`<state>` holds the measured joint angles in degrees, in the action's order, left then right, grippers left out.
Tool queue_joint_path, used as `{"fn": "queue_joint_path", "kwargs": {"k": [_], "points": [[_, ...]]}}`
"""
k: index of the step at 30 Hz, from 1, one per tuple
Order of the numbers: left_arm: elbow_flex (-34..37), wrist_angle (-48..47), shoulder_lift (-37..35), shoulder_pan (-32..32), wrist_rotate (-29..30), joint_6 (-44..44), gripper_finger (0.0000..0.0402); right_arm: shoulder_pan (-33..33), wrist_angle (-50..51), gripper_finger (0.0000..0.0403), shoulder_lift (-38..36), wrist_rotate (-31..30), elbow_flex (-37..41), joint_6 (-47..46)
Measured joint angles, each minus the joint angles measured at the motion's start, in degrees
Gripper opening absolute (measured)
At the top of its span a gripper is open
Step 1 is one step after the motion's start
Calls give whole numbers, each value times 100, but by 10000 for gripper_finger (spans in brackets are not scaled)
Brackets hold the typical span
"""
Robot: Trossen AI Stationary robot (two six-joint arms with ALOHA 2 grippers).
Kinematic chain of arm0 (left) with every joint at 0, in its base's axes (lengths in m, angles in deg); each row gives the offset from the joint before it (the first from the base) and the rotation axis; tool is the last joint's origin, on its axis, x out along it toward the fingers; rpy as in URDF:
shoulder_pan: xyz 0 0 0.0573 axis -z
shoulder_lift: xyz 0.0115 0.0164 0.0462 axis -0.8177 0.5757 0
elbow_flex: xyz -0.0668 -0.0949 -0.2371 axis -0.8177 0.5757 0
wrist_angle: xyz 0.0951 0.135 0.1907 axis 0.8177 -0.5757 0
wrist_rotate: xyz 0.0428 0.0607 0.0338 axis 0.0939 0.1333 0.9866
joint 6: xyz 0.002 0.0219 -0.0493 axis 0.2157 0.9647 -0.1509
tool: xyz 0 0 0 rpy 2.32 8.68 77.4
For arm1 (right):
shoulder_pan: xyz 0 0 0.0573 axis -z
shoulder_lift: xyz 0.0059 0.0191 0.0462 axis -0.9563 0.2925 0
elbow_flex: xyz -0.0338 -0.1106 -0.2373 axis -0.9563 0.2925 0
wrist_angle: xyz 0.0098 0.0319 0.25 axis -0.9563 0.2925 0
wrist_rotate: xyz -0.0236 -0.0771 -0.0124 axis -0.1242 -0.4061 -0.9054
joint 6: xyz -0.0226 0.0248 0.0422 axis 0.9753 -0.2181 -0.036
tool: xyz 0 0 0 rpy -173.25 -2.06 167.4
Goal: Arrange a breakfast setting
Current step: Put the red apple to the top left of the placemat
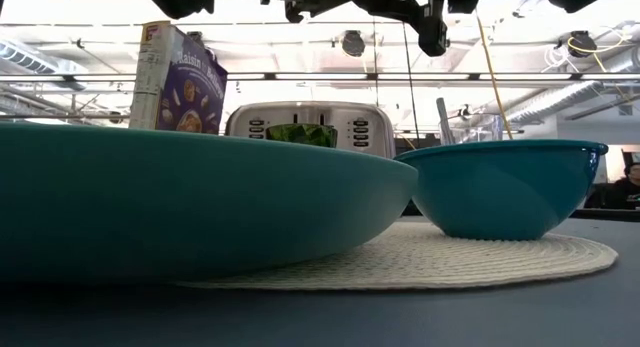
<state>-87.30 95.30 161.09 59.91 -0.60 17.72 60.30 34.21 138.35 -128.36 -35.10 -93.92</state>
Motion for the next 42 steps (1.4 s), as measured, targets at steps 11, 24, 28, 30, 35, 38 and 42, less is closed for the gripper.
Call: {"fn": "queue_joint_path", "kwargs": {"k": [11, 24, 28, 30, 35, 38, 42], "points": [[0, -2, 0, 0, -4, 4, 266, 0, 0, 294, 0, 0, 0, 18], [0, -33, 0, 0, -11, 27, 266, 0, 2, 342, 0, -11, 0, 134], [0, -33, 0, 11, -11, 251, 266, 2, 2, 364, 0, -15, 0, 174], [0, -33, 0, 18, -10, 249, 266, 1, 2, 371, 0, -15, 0, 175], [0, -148, -43, 31, 252, 59, 266, 2, 24, 375, -71, 263, 0, 342], [0, -244, -146, 63, 291, -85, 266, 4, 64, 375, -220, 688, 4, 1053], [-24, -508, -386, 130, 335, -332, 266, -31, 92, 375, -549, 815, 11, 2182]]}}
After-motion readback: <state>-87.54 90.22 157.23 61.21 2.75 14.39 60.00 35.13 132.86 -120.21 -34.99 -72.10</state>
